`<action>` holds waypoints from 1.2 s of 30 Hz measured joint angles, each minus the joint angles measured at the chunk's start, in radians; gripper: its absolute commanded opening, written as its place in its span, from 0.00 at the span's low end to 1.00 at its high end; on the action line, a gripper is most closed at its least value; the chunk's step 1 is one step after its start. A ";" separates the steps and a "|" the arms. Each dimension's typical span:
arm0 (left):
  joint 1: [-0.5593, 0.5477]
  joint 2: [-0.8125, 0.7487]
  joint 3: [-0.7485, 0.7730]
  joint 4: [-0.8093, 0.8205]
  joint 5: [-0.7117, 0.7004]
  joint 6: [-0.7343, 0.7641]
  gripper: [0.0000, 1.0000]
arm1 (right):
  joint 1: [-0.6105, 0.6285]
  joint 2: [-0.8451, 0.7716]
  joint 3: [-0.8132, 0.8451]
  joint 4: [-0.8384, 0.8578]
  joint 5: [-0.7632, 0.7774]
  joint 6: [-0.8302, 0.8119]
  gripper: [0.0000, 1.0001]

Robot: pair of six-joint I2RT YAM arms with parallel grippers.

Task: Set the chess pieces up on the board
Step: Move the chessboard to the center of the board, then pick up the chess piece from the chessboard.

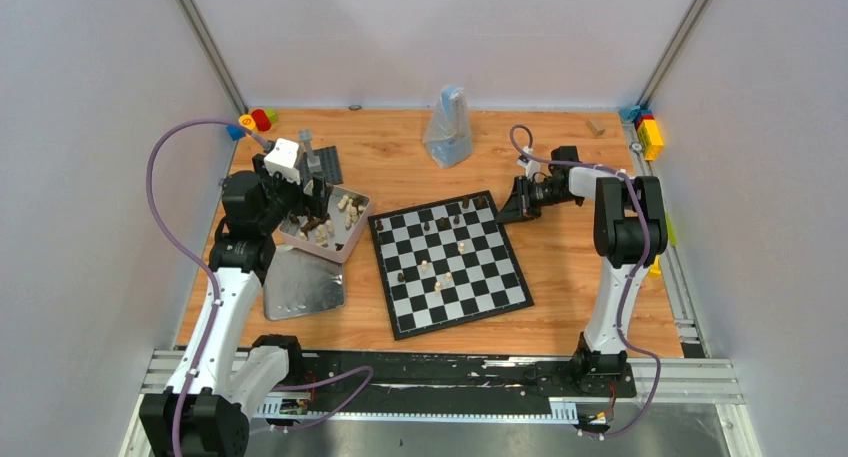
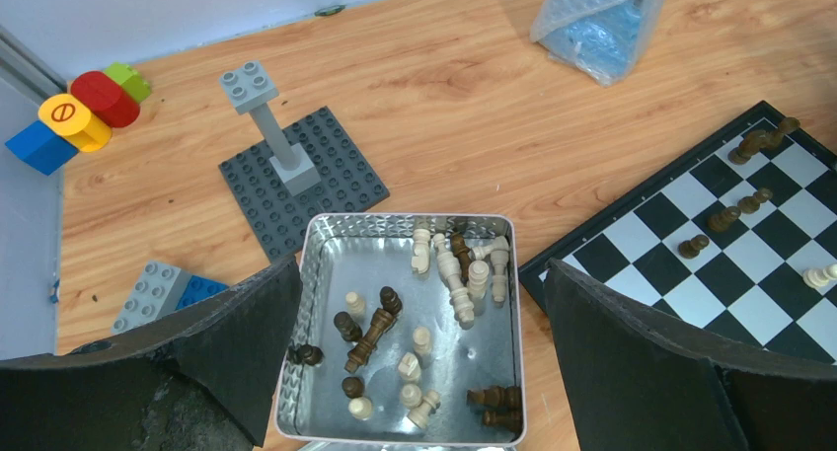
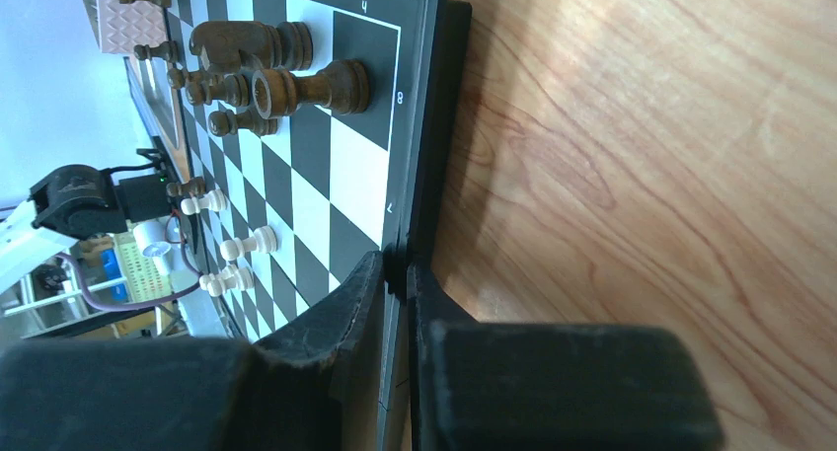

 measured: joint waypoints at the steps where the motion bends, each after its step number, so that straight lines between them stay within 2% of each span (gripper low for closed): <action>1: 0.000 0.000 0.000 0.000 0.000 0.000 1.00 | -0.003 0.000 -0.007 0.002 -0.004 0.005 0.00; 7: 0.000 0.000 -0.004 0.002 0.001 0.000 1.00 | -0.035 -0.054 -0.093 0.045 0.002 0.048 0.00; 13: 0.000 0.000 -0.007 0.005 0.002 0.000 1.00 | -0.121 -0.172 -0.241 0.059 0.053 0.087 0.00; 15: 0.000 0.000 -0.007 0.006 0.003 0.000 1.00 | -0.140 -0.217 -0.286 0.064 0.077 0.092 0.12; 17: 0.000 0.000 -0.007 0.006 0.004 0.000 1.00 | -0.151 -0.266 -0.329 0.070 0.104 0.094 0.35; 18: 0.000 0.000 -0.007 0.006 0.005 0.000 1.00 | -0.153 -0.283 -0.343 0.073 0.116 0.096 0.42; 20: 0.000 0.000 -0.007 0.006 0.005 0.000 1.00 | -0.153 -0.320 -0.363 0.074 0.143 0.095 0.53; 22: 0.000 0.000 -0.007 0.006 0.005 0.000 1.00 | -0.153 -0.353 -0.367 0.074 0.161 0.085 0.59; 30: 0.000 0.000 -0.007 0.006 0.004 0.000 1.00 | -0.122 -0.512 -0.368 0.080 0.197 0.003 0.60; 36: 0.000 0.000 -0.007 0.006 0.005 0.003 1.00 | 0.054 -0.599 -0.380 0.071 0.266 -0.098 0.60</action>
